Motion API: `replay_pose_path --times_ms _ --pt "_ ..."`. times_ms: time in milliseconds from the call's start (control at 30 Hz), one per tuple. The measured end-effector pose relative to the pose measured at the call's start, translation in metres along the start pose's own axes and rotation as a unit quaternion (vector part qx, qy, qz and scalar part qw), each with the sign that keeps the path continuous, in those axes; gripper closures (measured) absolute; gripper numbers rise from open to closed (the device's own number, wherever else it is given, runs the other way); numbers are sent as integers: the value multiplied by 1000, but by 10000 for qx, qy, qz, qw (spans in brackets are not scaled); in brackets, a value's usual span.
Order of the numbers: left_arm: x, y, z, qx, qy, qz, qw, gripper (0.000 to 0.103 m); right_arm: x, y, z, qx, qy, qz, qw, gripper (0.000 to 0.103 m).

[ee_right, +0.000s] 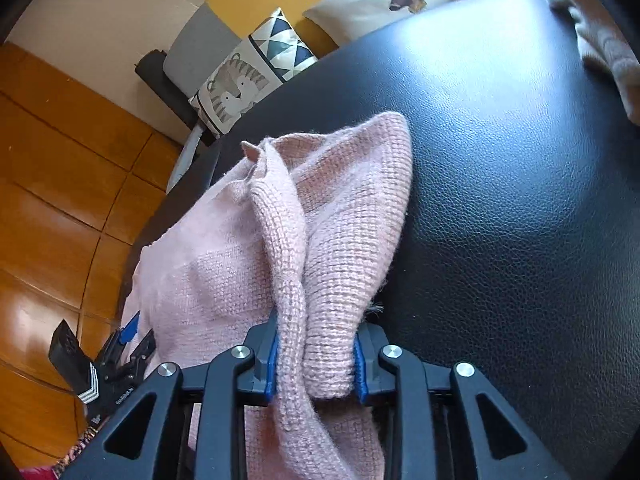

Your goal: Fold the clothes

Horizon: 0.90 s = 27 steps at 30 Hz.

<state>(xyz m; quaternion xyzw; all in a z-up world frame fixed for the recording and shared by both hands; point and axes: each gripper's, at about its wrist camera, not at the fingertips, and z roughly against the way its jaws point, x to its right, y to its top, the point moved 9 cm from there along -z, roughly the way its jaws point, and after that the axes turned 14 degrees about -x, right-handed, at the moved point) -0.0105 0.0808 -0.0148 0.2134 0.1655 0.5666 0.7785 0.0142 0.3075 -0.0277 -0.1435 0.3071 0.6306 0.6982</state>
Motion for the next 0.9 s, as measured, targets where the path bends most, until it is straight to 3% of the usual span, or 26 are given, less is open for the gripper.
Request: replay_pose_path --times_ms 133,200,300,533,567,667,800,900 --pt "0 18 29 549 90 205 9982 31 6 2 -1 -66 200 -239 9995 80" --pt "-6 29 33 699 687 200 9950 31 8 4 -1 -80 208 -403 9989 81" --pt "-6 36 14 396 883 81 9953 31 4 6 -3 -91 -60 -315 9994 81" --pt "-11 31 5 229 414 347 9983 31 2 11 -3 -20 -35 -463 9989 82" --pt "-12 30 3 208 343 388 9984 36 1 10 -2 17 14 -485 9988 82" --pt "-15 30 5 213 77 527 9984 91 -3 12 -1 54 1 -478 9988 82" --pt "-18 33 21 333 -652 819 9939 98 6 9 -1 26 119 -663 9977 82" --pt "-10 35 32 551 -1031 714 9906 99 11 8 -2 20 229 -749 9969 82"
